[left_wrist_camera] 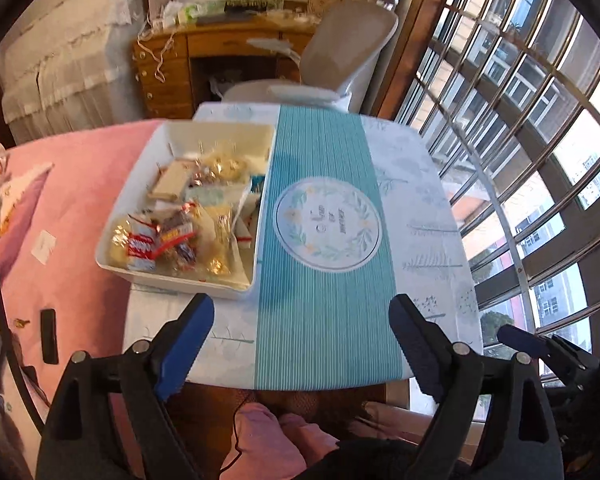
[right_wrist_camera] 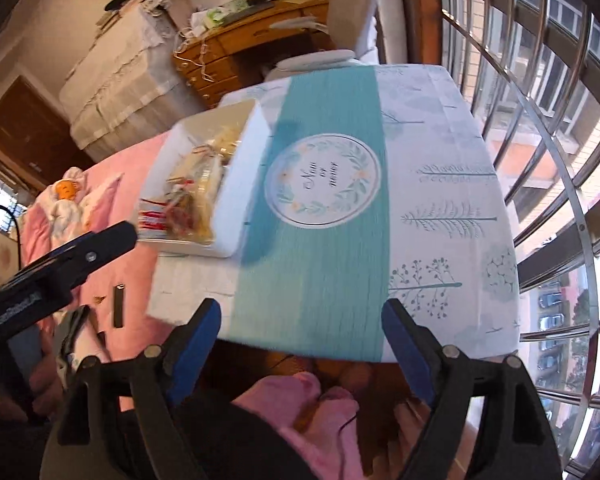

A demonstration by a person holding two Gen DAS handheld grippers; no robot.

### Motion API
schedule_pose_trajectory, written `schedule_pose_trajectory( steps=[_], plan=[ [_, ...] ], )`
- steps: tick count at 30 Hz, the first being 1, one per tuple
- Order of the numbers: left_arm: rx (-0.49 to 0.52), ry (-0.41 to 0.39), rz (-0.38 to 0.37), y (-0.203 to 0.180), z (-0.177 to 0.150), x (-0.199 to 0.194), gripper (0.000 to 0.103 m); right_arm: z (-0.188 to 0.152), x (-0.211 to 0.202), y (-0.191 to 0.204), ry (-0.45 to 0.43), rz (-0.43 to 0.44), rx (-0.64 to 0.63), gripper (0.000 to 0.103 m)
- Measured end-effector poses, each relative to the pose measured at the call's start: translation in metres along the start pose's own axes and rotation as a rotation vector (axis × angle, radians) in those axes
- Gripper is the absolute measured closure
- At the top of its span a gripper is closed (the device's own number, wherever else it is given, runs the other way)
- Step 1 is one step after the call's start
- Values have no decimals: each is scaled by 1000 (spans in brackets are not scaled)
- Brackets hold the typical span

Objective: Organize snacks

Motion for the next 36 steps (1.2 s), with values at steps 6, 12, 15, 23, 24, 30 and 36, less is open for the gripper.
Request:
schedule_pose_trajectory(
  steps=[6,12,15,23,24,30,36],
  plan=[
    [1,-82,55,-11,1,-34,11,-3,-46,18,-68,63,-19,13],
    [-2,-110,111,-17,-10,-43,1,-12,-53,16,-96,43,-12,6],
    [14,-118,144,-21,-15,-43,0,-15,-58,6,-135,9,10,0],
    [15,-112,163,-28,-15,-40,0,-17,-61,2,-156,-35,-20,0],
    [17,-112,164,-29,-15,-40,0,-18,-60,2,-154,-35,-20,0],
    [34,-104,165,-33,-12,-37,0,-16,-58,-4,-135,-34,-2,0],
    [40,-94,170,-34,-10,-34,0,-13,-55,-7,-126,-24,5,0]
  ],
)
Point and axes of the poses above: each gripper's, at about its wrist camera, not at the fingertips, and x roughly the way its jaws point, y to its left, z to its top, the point moved 8 cm from there along x, roughly the way its jaws point, and after that the axes turned 8 degrees about x, right-handed, at the moved point
